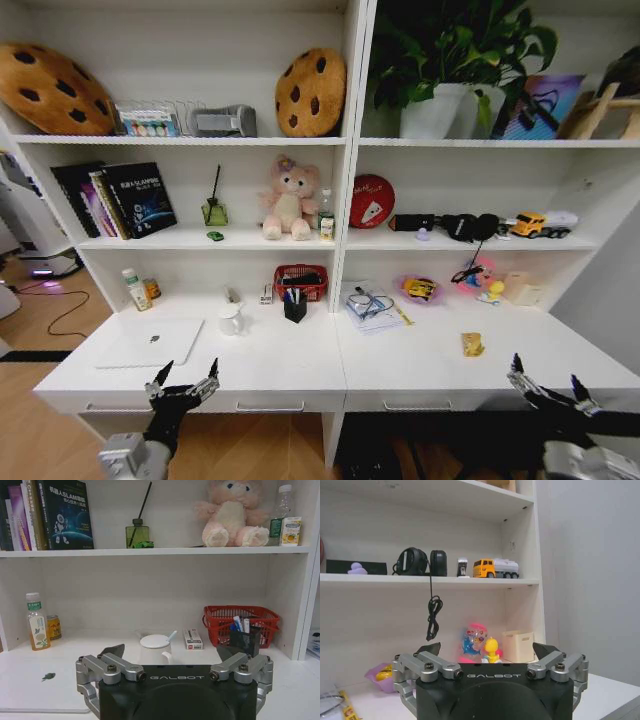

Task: Organize the objects on the table.

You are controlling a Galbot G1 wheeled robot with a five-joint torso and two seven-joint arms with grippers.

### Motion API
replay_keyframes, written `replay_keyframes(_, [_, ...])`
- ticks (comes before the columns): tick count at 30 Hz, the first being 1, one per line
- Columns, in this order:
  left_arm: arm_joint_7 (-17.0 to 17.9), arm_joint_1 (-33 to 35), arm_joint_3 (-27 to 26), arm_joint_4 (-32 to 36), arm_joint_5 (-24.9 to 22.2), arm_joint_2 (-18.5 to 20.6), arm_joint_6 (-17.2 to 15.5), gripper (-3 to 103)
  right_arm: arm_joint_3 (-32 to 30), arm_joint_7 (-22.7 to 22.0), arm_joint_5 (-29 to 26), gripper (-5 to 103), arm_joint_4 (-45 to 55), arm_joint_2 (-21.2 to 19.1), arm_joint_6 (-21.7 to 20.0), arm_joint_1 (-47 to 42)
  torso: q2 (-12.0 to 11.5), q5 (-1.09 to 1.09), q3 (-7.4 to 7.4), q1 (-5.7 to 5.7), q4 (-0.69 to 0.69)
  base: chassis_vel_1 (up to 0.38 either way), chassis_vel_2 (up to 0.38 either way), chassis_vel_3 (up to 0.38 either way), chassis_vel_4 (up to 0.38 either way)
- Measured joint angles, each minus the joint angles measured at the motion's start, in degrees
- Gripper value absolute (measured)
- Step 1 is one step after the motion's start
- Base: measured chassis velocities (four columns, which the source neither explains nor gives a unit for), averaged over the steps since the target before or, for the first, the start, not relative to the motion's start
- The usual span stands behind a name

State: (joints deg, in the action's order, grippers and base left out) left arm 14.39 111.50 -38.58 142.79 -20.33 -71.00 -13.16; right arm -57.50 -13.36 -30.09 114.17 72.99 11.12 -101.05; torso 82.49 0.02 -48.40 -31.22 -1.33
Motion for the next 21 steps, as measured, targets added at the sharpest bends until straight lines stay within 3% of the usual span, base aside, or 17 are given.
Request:
replay_keyframes(8, [-0.01,0.00,0.00,0.00,0.00,0.00,0.00,100,2.55,-0.66,0.56,100,-2.29,-2.50,-3.72,4.80,0.00,-0.02,0.00,0.00,-0.01,-0.226,-0.211,0.206,0.218])
replay_keyframes(10, [0.00,0.00,0.01,0.00,-0.01,0.00,0.00,100,3.83,-2.76,0.69,100,-2.89,-6.13,-11.50,9.89,-0.01,0.00,0.00,-0.01,-0.01,-0.236,-0.232,0.198,0.248])
replay_keyframes(11, [0.00,0.00,0.01,0.00,-0.01,0.00,0.00,100,3.83,-2.76,0.69,100,-2.89,-6.13,-11.50,9.89,-0.01,0.00,0.00,-0.01,-0.01,-0.218,-0.232,0.184,0.244])
replay_keyframes(12, [-0.01,0.00,0.02,0.00,-0.01,-0.01,0.00,100,4.23,-3.02,0.27,100,-2.90,-7.54,-14.04,11.55,-0.02,-0.02,-0.01,-0.01,0.03,-0.218,-0.202,0.184,0.244])
replay_keyframes(14, [-0.02,0.00,0.02,0.00,-0.01,-0.01,0.00,100,5.66,-2.40,-3.82,100,-2.82,-12.07,-21.93,15.26,-0.01,0.00,0.00,-0.01,0.02,-0.098,-0.122,0.119,0.116])
replay_keyframes(15, [-0.02,0.00,0.02,0.00,-0.01,-0.01,0.00,100,5.66,-2.40,-3.82,100,-2.82,-12.07,-21.93,15.26,-0.01,0.00,0.00,-0.01,0.02,-0.022,-0.122,0.072,0.071])
replay_keyframes(18, [-0.02,0.00,0.02,0.00,-0.01,0.00,0.00,100,8.22,-1.37,-9.52,100,-2.80,-15.99,-28.94,18.07,-0.01,-0.02,0.00,-0.02,-0.02,-0.024,-0.043,0.035,0.000])
replay_keyframes(21, [0.00,0.00,0.00,0.00,-0.01,0.00,0.00,100,10.82,0.03,-10.30,100,-2.95,-17.10,-31.15,18.73,-0.01,-0.05,0.00,-0.01,0.00,-0.003,0.055,-0.011,-0.063])
